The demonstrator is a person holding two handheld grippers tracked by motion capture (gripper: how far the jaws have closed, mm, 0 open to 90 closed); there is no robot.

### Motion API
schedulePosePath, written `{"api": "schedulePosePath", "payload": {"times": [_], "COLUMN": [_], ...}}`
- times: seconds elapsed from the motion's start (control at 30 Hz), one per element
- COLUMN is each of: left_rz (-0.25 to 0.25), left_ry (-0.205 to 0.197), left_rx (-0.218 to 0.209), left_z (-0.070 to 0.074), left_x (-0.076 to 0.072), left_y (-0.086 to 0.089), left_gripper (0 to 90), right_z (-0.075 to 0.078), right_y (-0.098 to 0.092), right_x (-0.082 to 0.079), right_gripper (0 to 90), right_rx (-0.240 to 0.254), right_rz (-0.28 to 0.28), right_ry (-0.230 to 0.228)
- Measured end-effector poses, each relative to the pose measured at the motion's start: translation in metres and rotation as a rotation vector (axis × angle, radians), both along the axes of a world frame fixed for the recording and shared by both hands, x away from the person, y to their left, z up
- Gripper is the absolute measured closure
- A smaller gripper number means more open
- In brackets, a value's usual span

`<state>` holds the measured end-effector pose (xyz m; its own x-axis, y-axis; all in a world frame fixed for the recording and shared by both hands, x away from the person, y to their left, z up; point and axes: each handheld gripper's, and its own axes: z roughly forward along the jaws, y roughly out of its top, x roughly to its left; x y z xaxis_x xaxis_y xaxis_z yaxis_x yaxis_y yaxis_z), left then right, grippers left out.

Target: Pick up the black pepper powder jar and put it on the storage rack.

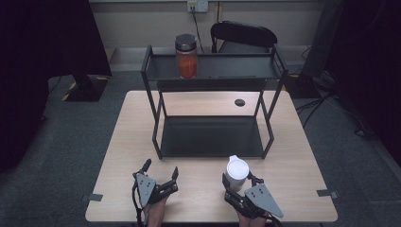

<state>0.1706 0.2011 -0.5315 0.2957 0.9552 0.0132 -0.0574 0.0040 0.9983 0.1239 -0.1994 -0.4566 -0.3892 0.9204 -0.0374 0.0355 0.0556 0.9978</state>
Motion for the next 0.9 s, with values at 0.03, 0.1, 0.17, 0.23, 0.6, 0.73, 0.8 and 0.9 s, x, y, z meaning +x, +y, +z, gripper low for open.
{"api": "schedulePosePath", "payload": {"times": [0.03,0.1,0.17,0.23,0.6,0.73,0.8,0.9], "left_rz": [0.000,0.000,0.000,0.000,0.000,0.000,0.000,0.000], "left_ry": [0.000,0.000,0.000,0.000,0.000,0.000,0.000,0.000], "left_rx": [0.000,0.000,0.000,0.000,0.000,0.000,0.000,0.001], "left_z": [0.000,0.000,0.000,0.000,0.000,0.000,0.000,0.000], "left_x": [0.000,0.000,0.000,0.000,0.000,0.000,0.000,0.000], "left_y": [0.000,0.000,0.000,0.000,0.000,0.000,0.000,0.000], "left_gripper": [1.6,1.7,1.7,1.7,1.7,1.7,1.7,1.7], "right_z": [0.002,0.007,0.011,0.015,0.042,0.052,0.057,0.063], "right_y": [0.000,-0.001,-0.002,-0.003,-0.003,-0.002,-0.002,-0.002], "right_x": [0.001,0.004,0.006,0.009,0.024,0.031,0.034,0.037], "right_gripper": [30.1,30.1,30.0,30.1,30.1,30.1,30.0,30.1], "right_rx": [-0.001,-0.002,-0.003,-0.006,-0.003,0.000,-0.001,-0.007], "right_rz": [0.000,0.008,0.014,0.018,0.042,0.051,0.055,0.059], "right_ry": [-0.002,-0.009,-0.015,-0.023,-0.049,-0.057,-0.061,-0.068]}}
